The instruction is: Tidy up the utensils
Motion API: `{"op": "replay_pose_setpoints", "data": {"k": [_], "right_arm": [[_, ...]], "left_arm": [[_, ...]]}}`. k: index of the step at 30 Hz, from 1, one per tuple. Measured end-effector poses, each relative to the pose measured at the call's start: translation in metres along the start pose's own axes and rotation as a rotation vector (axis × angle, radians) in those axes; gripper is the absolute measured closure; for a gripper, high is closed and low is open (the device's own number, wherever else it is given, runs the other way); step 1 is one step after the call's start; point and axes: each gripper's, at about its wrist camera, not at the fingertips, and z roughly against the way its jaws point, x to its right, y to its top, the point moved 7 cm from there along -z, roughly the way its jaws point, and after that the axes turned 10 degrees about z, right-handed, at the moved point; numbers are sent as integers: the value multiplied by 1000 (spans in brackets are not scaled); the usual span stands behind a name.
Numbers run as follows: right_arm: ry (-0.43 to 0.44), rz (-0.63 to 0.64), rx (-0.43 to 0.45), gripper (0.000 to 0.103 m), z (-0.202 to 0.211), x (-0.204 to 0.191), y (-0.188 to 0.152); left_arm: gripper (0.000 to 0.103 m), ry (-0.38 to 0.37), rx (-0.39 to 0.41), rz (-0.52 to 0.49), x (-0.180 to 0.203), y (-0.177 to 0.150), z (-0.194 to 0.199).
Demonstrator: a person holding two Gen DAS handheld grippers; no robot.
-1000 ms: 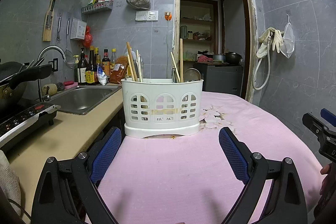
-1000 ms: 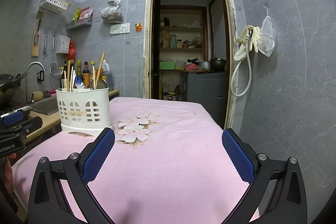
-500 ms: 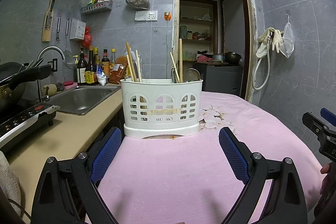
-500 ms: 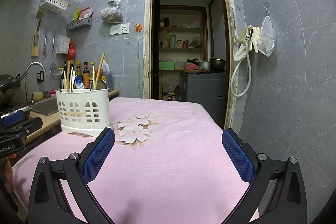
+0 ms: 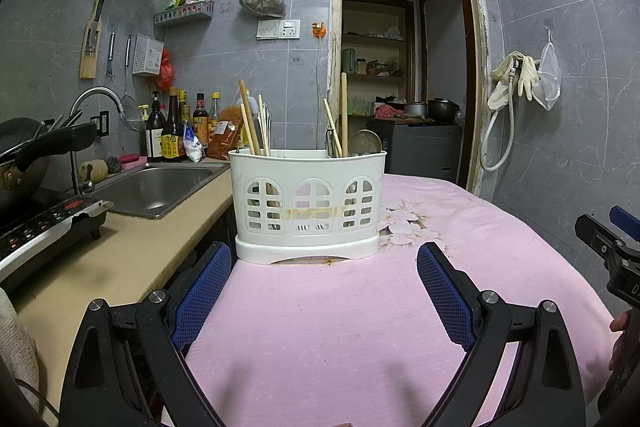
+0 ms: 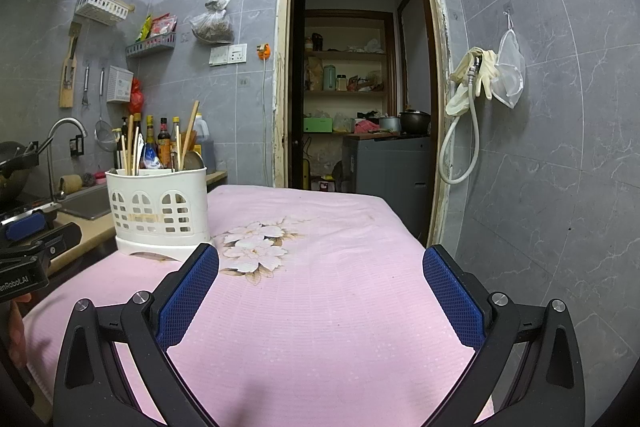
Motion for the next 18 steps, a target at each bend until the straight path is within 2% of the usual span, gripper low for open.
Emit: {"op": "replay_pose_setpoints", "data": {"k": [18], "right_arm": [[0, -2, -1, 0, 0, 0, 0]], "left_arm": [[12, -1, -6, -1, 2, 1, -1]]}}
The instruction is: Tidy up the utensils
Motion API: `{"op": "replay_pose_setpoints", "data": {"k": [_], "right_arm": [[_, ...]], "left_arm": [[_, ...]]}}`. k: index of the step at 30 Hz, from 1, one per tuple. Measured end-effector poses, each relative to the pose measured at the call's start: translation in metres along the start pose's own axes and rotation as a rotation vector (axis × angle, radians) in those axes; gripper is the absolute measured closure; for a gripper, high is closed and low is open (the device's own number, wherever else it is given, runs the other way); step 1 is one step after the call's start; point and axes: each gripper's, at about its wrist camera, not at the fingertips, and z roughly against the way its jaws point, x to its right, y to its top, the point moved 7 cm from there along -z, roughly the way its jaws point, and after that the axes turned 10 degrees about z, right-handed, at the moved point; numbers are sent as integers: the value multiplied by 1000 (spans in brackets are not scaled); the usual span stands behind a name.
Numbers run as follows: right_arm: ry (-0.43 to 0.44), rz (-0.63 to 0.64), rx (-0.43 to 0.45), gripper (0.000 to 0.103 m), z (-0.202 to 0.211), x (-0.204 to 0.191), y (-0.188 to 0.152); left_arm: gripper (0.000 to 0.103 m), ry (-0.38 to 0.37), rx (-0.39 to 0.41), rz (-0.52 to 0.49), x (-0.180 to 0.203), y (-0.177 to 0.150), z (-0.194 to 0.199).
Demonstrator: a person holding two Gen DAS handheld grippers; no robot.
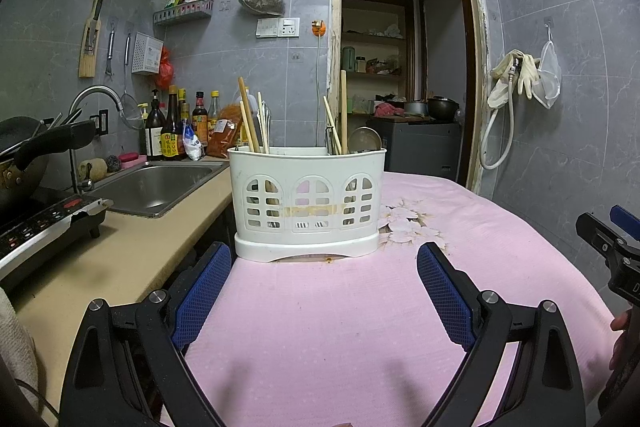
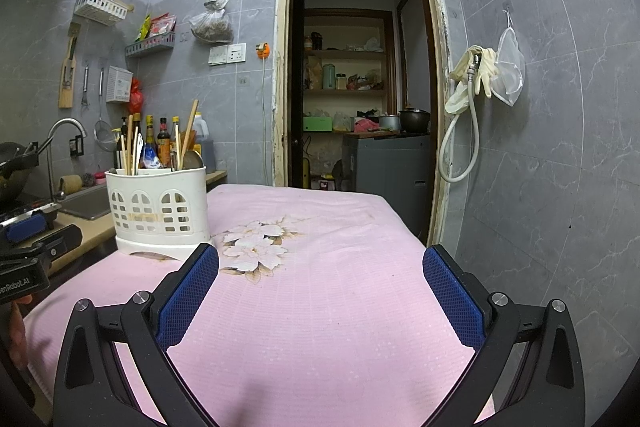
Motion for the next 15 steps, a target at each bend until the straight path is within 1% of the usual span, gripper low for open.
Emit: {"op": "replay_pose_setpoints", "data": {"k": [15], "right_arm": [[0, -2, -2, 0, 0, 0, 0]], "left_arm": [[12, 0, 0, -1, 0, -1, -1]]}}
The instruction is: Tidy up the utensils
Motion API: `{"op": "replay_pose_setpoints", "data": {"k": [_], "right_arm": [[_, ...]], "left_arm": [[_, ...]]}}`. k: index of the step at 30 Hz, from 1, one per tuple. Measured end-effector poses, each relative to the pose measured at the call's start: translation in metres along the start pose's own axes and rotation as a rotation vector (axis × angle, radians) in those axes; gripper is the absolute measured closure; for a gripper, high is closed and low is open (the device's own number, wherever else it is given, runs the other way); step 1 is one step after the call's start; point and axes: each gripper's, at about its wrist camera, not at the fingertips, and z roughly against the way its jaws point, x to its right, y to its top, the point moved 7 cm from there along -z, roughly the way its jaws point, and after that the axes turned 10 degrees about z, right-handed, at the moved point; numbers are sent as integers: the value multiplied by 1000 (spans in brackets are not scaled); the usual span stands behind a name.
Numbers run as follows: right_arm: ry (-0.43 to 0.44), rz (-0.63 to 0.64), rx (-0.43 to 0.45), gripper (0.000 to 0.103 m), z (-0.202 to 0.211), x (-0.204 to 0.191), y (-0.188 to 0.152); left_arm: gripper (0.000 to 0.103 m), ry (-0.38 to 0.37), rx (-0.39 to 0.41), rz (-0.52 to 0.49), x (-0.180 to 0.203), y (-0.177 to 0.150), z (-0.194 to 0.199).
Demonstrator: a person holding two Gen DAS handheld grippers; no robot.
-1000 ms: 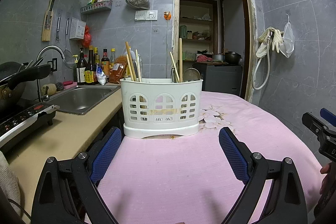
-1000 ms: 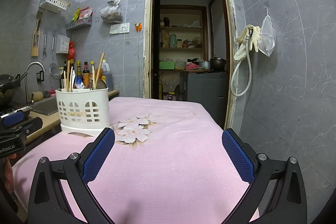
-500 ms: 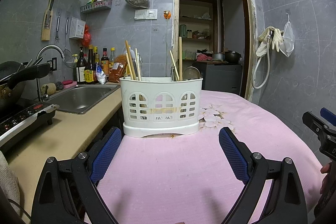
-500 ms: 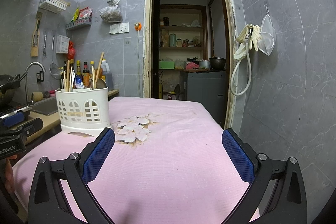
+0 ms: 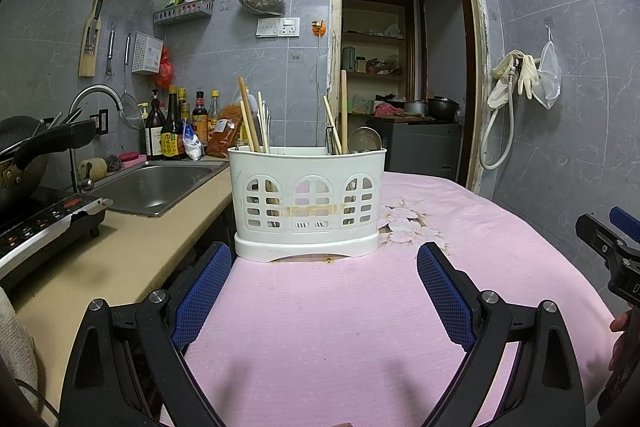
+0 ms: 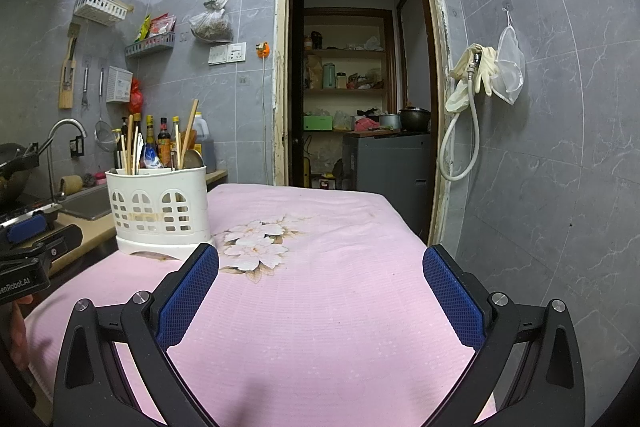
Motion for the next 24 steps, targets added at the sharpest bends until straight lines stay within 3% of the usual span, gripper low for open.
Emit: {"op": "replay_pose_setpoints", "data": {"k": [12, 24], "right_arm": [[0, -1, -1, 0, 0, 0, 0], [4, -4, -8, 0, 0, -3, -1]], "left_arm": [[12, -31, -29, 11, 0, -3, -4], [12, -18, -1, -9, 1, -4, -3]]}}
